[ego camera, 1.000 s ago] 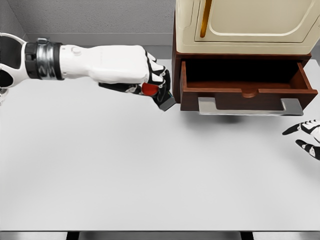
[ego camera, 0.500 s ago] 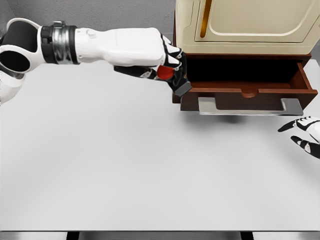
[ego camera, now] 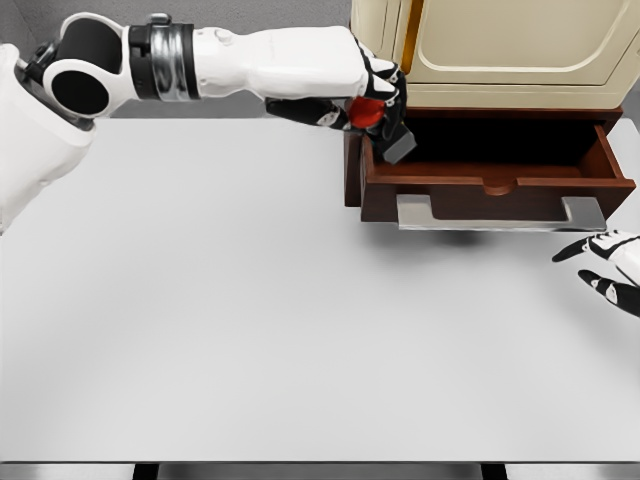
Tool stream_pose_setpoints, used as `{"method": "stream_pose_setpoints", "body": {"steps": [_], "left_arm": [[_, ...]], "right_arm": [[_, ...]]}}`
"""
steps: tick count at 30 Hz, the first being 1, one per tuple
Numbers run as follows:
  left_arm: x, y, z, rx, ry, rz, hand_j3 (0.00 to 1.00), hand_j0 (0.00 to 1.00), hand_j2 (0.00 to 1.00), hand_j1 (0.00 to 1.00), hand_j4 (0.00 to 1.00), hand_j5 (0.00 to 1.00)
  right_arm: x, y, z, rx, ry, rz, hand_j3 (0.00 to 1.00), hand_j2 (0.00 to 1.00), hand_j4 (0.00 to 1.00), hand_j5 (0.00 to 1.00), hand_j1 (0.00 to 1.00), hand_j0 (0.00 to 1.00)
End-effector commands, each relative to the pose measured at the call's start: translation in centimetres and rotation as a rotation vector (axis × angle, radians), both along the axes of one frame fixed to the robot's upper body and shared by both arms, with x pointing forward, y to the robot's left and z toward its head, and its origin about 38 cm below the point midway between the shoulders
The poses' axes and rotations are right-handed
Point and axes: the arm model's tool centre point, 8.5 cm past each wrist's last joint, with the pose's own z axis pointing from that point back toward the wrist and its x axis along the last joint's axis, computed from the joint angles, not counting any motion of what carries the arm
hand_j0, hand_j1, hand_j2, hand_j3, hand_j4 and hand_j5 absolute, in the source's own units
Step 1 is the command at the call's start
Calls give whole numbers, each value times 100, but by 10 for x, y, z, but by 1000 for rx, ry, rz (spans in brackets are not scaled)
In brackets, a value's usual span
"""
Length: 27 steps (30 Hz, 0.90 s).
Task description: Put the switch into the drawer with left arm, and close the drawer with right arm
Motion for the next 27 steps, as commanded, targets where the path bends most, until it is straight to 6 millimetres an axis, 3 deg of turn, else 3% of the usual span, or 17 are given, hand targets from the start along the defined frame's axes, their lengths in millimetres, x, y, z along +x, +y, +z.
{"method": "stream_pose_setpoints", "body": {"steps": [1,5,14,27], "left_arm": [[9,-10,-7,-14,35,10,34,34,34,34,34,34],[23,-26,-19,21,34,44,34,34,34,34,34,34],[31,-23,-21,35,38,73,34,34,34,34,34,34],[40,-45,-33,58,54,84,34,34,34,34,34,34]], "right_arm": [[0,0,0,8,0,0,56,56,56,56,56,56],[0,2,-1,13,2,3,56,56,56,56,56,56],[0,2,-1,13,2,3,56,56,56,56,56,56],[0,2,-2,13,3,2,56,56,56,56,56,56]]}}
